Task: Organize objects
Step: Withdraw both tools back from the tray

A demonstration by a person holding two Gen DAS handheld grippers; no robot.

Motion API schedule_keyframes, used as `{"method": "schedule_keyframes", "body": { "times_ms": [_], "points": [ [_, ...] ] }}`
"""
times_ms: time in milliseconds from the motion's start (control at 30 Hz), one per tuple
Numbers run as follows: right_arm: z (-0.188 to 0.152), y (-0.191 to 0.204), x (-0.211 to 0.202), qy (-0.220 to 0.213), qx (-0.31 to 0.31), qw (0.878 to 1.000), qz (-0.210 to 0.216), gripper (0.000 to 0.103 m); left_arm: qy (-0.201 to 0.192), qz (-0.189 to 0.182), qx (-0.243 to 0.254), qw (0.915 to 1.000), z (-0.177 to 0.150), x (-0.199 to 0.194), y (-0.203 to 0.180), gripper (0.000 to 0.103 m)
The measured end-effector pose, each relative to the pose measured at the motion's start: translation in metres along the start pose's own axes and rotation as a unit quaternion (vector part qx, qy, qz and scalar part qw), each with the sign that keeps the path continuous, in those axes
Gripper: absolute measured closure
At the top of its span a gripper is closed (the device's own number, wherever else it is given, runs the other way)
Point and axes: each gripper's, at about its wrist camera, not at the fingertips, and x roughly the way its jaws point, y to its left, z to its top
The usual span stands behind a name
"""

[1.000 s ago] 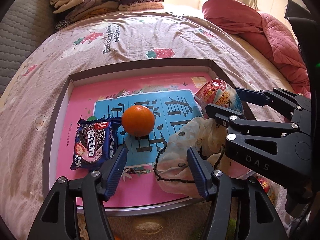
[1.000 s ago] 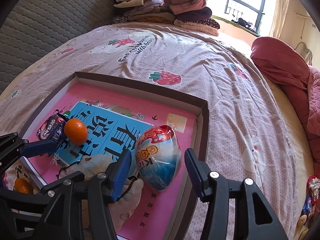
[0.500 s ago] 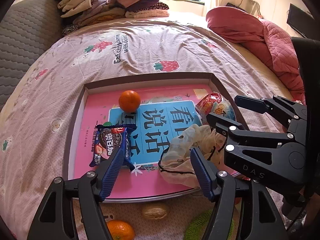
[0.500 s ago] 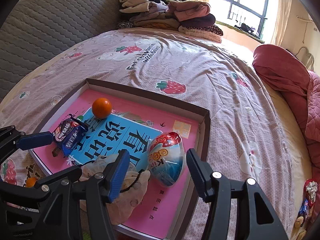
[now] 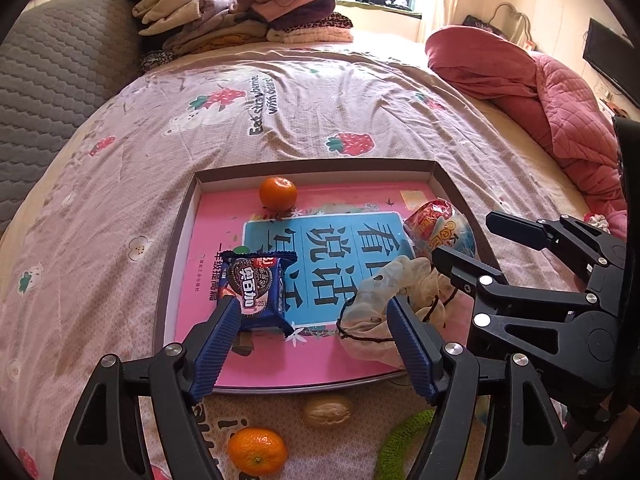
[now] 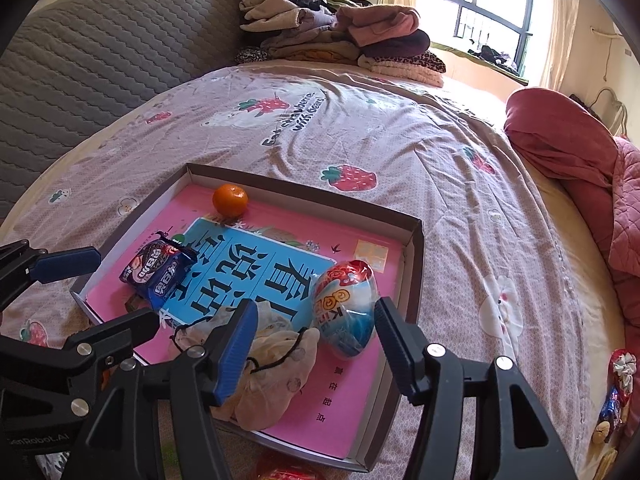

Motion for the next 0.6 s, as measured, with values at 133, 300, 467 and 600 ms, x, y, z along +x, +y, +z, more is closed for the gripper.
{"method": "schedule_keyframes", "body": {
  "times_ms": [133,300,467,600],
  "points": [
    [0.001,0.003,-0.013,-0.012,0.004,1.000,0.004,0.041,-0.008,0.004,-0.006,0.9999,-0.003,-0.007,0.006,0.026],
    [0.001,0.007,-0.024,-0.020,0.005,1.000,0.006,0.039,-0.011,0.006,-0.010,0.9999,-0.006,-0.013,0.011,0.026],
    [0.000,0.009,-0.030,-0.025,0.012,1.000,0.006,0.039,-0.016,0.011,-0.010,0.9998,-0.006,-0.019,0.013,0.026],
    [-0.001,0.006,-0.035,-0.031,0.026,0.999,0.019,0.039,-0.011,0.012,-0.009,0.9998,-0.007,-0.022,0.015,0.026]
  ]
}}
